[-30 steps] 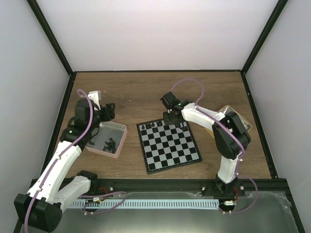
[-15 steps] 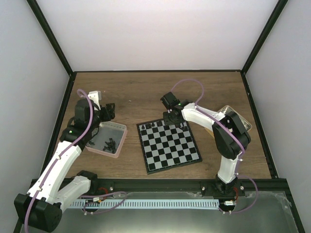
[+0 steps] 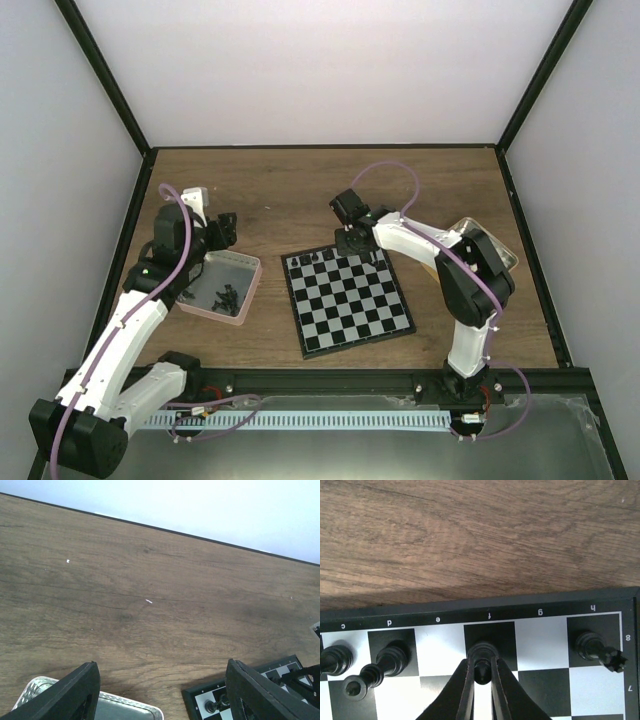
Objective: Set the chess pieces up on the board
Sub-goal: Place the chess piece on the chessboard.
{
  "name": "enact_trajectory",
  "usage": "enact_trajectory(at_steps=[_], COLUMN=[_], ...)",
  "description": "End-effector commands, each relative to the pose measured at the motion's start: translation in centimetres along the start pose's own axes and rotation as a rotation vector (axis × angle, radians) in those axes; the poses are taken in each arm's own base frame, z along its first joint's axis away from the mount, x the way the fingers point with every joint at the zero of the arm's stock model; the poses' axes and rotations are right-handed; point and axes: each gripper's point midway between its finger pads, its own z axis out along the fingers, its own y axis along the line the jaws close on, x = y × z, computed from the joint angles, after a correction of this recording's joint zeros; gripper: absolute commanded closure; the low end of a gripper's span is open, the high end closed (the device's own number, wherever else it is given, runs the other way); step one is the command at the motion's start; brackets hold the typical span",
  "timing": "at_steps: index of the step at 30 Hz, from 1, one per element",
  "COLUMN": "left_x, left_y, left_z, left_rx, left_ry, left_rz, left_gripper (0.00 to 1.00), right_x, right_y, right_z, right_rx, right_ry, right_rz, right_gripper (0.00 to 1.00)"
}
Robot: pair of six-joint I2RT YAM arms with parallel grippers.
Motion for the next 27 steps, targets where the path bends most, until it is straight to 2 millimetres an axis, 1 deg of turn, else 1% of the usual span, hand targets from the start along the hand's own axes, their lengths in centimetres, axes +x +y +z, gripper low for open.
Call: enact_trajectory(at_steps=[1, 6, 10, 12, 14, 16, 17, 19, 22, 24, 27], left_x=[-0.3, -0.3, -0.3, -0.3, -0.4, -0.4, -0.5, -0.9, -0.9, -0.5, 0.7], left_y=[0.1, 0.2, 0.1, 0.1, 0.1, 0.2, 0.4, 0.8, 1.0, 1.1, 1.4], left_z=[-0.1, 0.0, 0.0, 0.0, 0.0, -0.1, -0.1, -0.3, -0.2, 0.1, 0.5], left_rx=[-0.005, -0.005, -0.004, -0.003, -0.004, -0.012, -0.023, -0.048, -0.064, -0.066, -0.079], left_ry=[-0.021, -0.021, -0.022, -0.021, -0.023, -0.024, -0.027, -0.036, -0.036, -0.018, 0.028], left_rz=[0.010, 0.009, 0.009, 0.009, 0.010, 0.010, 0.008, 0.006, -0.004, -0.017, -0.060], left_gripper=[0.29, 0.29, 0.29, 0.29, 0.29, 0.29, 0.29, 0.29, 0.29, 0.29, 0.29], right_x=[-2.0, -1.7, -1.6, -1.8, -2.1, -2.7, -3.3, -4.1, -5.5, -5.9, -6.0], right_y=[-0.2, -0.5, -0.6, -0.4, -0.3, -0.1, 0.1, 0.4, 0.8, 1.0, 1.0], right_z=[-0.1, 0.3, 0.1, -0.2, -0.6, -1.4, -2.1, -3.1, -5.4, -6.6, -8.0], right_rx=[0.027, 0.042, 0.043, 0.035, 0.027, 0.015, 0.004, -0.012, -0.046, -0.071, -0.100], right_ry=[-0.057, -0.045, -0.045, -0.050, -0.056, -0.075, -0.095, -0.124, -0.183, -0.215, -0.259], right_rz=[0.011, 0.011, 0.014, 0.015, 0.016, 0.021, 0.024, 0.032, 0.054, 0.063, 0.078], right_gripper=[0.91, 0.91, 0.89, 0.85, 0.76, 0.70, 0.68, 0.65, 0.61, 0.60, 0.60])
